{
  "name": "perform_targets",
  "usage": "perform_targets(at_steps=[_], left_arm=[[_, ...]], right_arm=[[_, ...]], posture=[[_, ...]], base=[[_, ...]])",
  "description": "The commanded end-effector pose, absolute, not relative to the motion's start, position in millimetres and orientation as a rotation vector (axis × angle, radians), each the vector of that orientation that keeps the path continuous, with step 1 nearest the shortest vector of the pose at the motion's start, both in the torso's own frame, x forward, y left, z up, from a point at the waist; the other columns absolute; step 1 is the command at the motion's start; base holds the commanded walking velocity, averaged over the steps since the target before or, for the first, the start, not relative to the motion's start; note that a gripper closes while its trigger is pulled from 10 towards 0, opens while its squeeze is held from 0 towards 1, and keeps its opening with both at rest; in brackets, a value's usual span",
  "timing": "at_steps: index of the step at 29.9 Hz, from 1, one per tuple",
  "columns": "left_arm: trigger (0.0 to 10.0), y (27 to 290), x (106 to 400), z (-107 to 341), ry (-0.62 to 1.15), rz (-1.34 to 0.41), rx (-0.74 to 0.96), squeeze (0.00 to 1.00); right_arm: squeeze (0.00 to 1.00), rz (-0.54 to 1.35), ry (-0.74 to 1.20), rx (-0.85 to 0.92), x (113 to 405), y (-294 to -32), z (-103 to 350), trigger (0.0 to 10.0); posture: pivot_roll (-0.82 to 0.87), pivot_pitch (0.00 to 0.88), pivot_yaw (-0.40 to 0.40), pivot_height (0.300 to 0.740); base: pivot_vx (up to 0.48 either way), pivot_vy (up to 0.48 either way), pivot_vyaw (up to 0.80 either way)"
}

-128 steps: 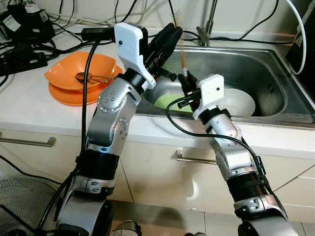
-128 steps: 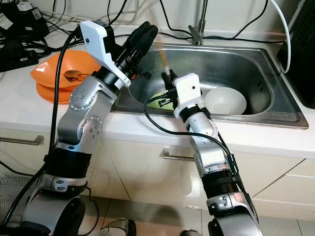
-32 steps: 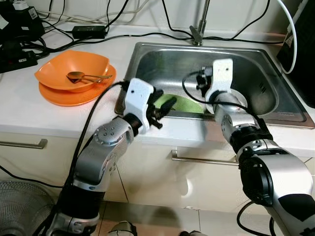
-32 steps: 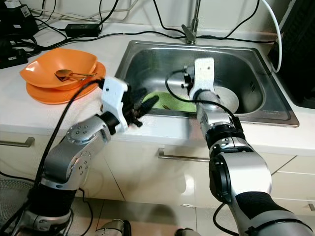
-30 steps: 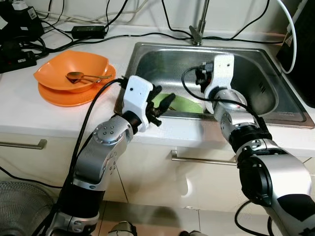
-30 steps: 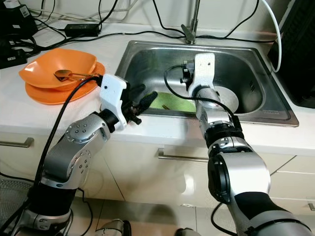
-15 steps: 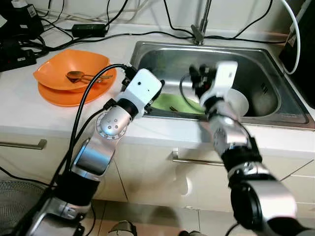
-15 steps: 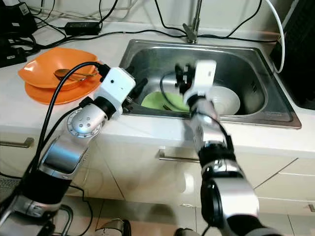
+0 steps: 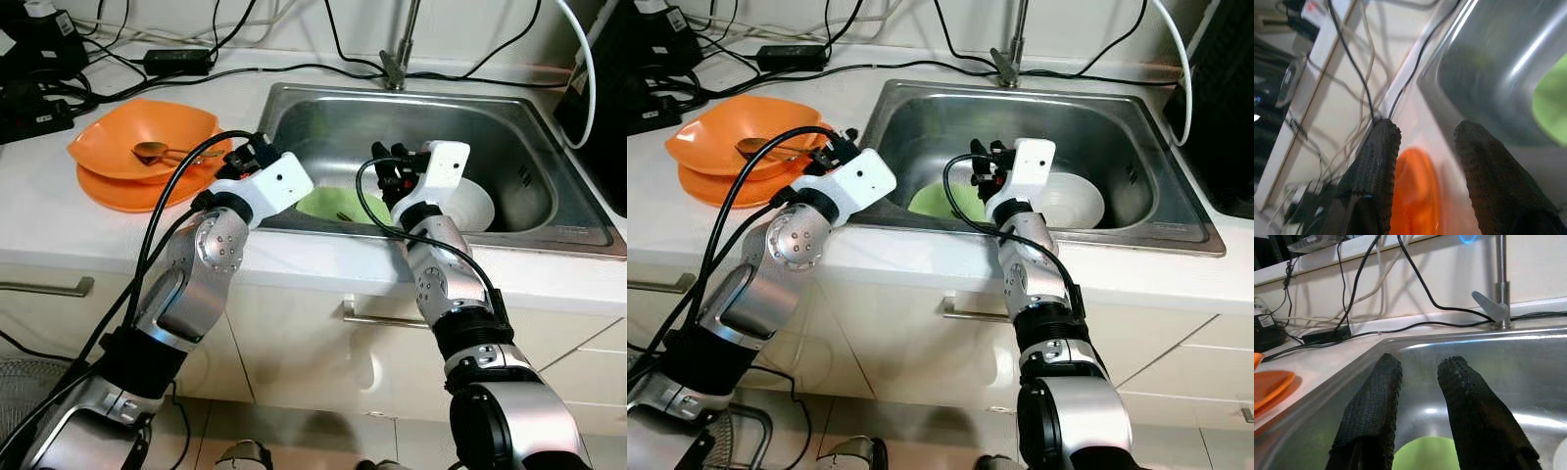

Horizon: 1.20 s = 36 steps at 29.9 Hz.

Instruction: Kitchen organization

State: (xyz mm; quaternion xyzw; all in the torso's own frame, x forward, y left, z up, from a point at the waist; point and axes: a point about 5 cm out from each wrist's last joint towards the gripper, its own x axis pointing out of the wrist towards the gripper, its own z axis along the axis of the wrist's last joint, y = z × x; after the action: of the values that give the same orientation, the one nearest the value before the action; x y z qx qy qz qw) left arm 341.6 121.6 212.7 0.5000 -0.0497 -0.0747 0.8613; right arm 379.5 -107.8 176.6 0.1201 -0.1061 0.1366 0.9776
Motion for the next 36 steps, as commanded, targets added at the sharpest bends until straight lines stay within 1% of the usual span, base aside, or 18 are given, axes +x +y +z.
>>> perform_targets(at_steps=[1, 4, 9, 20, 24, 36], left_arm=[[10.0, 122.2, 343.8, 217.3, -0.103, -0.12, 1.084, 0.0], [10.0, 131.3, 345.2, 217.6, -0.073, -0.057, 1.109, 0.0], [10.0, 139.4, 349.3, 220.6, -0.065, -0.006, 1.13, 0.0], [10.0, 139.9, 353.1, 225.3, -0.071, 0.017, 1.141, 0.0], [10.0, 142.1, 358.2, 229.6, -0.054, 0.071, 1.184, 0.0], [10.0, 146.2, 361.7, 228.9, -0.017, 0.09, 1.201, 0.0]], right_arm=[[0.0, 0.271, -0.213, 0.249, 378.4, -108.3, 177.0, 10.0], [0.0, 0.275, -0.211, 0.253, 377.1, -108.1, 176.5, 10.0], [0.0, 0.278, -0.202, 0.253, 375.1, -107.0, 174.0, 10.0], [0.0, 0.284, -0.195, 0.254, 374.4, -105.8, 172.8, 10.0], [0.0, 0.285, -0.188, 0.253, 373.8, -105.6, 172.4, 10.0], [0.0, 0.281, -0.182, 0.253, 373.2, -107.3, 172.8, 10.0]], posture=[[0.11, 0.045, -0.016, 0.74], [0.11, 0.053, -0.018, 0.74], [0.1, 0.059, -0.017, 0.74], [0.1, 0.064, -0.019, 0.74], [0.1, 0.073, -0.02, 0.74], [0.1, 0.075, -0.022, 0.74]], base=[[0.0, 0.0, 0.0], [0.0, 0.0, 0.0], [0.0, 0.0, 0.0], [0.0, 0.0, 0.0], [0.0, 0.0, 0.0], [0.0, 0.0, 0.0]])
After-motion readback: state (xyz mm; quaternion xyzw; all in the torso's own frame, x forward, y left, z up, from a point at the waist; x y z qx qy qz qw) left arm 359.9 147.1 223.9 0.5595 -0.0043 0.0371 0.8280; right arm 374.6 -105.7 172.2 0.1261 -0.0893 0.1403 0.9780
